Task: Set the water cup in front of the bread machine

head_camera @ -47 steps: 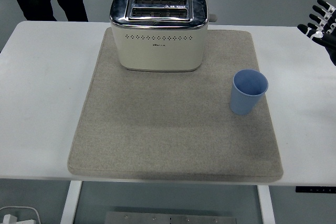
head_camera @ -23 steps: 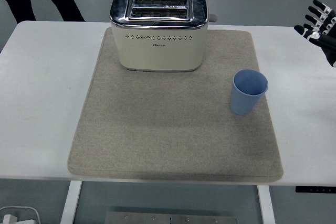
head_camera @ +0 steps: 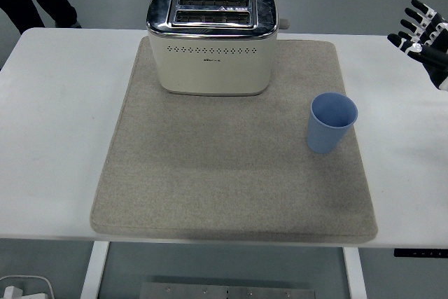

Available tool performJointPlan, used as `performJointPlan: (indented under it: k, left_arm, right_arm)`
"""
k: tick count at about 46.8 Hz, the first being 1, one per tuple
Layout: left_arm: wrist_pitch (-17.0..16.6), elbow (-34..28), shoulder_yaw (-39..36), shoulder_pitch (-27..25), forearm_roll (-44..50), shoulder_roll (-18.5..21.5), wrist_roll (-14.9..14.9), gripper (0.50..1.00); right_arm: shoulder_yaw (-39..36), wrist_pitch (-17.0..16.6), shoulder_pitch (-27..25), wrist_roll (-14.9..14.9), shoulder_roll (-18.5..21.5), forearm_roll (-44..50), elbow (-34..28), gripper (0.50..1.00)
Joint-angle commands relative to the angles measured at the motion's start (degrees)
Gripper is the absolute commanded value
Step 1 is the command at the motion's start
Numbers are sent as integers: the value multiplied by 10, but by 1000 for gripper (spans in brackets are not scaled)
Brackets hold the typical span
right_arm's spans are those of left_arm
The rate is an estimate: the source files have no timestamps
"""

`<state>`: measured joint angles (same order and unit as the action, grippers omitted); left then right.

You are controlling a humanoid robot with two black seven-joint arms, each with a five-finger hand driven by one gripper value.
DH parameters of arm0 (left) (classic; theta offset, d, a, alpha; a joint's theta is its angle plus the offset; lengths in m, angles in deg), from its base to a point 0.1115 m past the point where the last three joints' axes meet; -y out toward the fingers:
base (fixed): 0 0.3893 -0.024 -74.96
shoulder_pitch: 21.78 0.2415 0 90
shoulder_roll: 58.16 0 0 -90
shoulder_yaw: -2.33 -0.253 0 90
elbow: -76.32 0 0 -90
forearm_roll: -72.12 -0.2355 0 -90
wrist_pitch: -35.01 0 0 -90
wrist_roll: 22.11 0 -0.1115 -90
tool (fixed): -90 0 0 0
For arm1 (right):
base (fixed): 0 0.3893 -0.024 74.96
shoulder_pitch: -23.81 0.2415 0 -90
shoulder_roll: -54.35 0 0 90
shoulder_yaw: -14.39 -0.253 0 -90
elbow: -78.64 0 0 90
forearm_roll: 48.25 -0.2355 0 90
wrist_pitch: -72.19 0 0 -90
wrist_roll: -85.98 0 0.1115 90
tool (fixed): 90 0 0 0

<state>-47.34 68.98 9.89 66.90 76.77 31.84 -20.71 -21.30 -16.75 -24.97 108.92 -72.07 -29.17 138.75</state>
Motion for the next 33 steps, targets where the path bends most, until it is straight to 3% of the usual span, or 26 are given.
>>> performJointPlan:
  k: [1, 8, 16, 33]
  left_arm:
    - [0, 0, 0, 0, 0, 0, 0, 999]
    - [0, 0, 0, 0, 0, 0, 0, 999]
    - [0, 0, 0, 0, 0, 0, 0, 999]
    - [0, 0, 0, 0, 0, 0, 0, 999]
  right_arm:
    - [0, 4, -3, 1, 3, 0, -1, 956]
    - [-4, 7, -4, 3, 3, -11, -3, 956]
    - [-5, 36, -4, 3, -1, -73, -3, 956]
    - [5, 32, -17, 14, 2, -70, 1, 956]
